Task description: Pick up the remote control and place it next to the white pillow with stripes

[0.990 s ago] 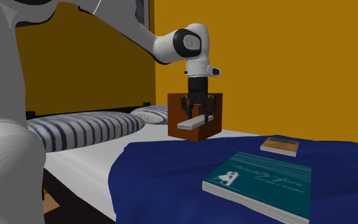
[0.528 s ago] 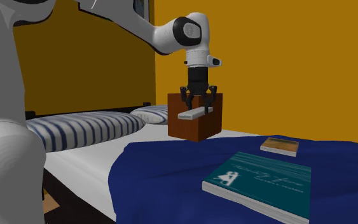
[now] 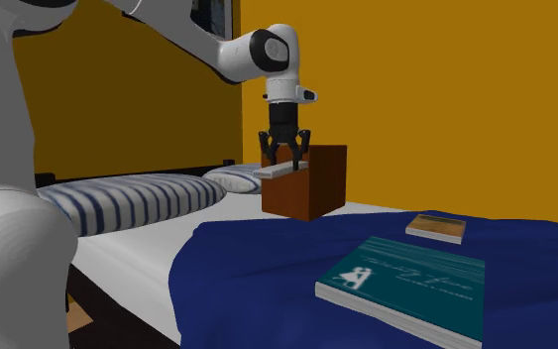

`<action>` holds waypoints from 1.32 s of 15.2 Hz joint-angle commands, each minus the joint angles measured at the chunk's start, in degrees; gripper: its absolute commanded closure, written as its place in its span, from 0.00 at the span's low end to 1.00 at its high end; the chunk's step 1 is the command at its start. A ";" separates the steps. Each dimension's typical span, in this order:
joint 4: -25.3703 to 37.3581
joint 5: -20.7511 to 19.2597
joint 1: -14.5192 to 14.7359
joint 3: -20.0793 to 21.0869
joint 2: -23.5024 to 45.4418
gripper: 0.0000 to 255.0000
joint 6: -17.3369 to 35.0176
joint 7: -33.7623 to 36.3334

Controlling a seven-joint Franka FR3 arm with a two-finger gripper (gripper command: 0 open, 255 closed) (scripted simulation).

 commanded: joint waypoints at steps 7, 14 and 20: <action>1.21 0.59 5.00 6.09 1.19 1.00 -0.27 11.00; 5.56 0.86 9.26 10.89 4.86 1.00 -1.12 19.96; 1.27 0.83 9.25 10.88 5.14 1.00 3.46 20.04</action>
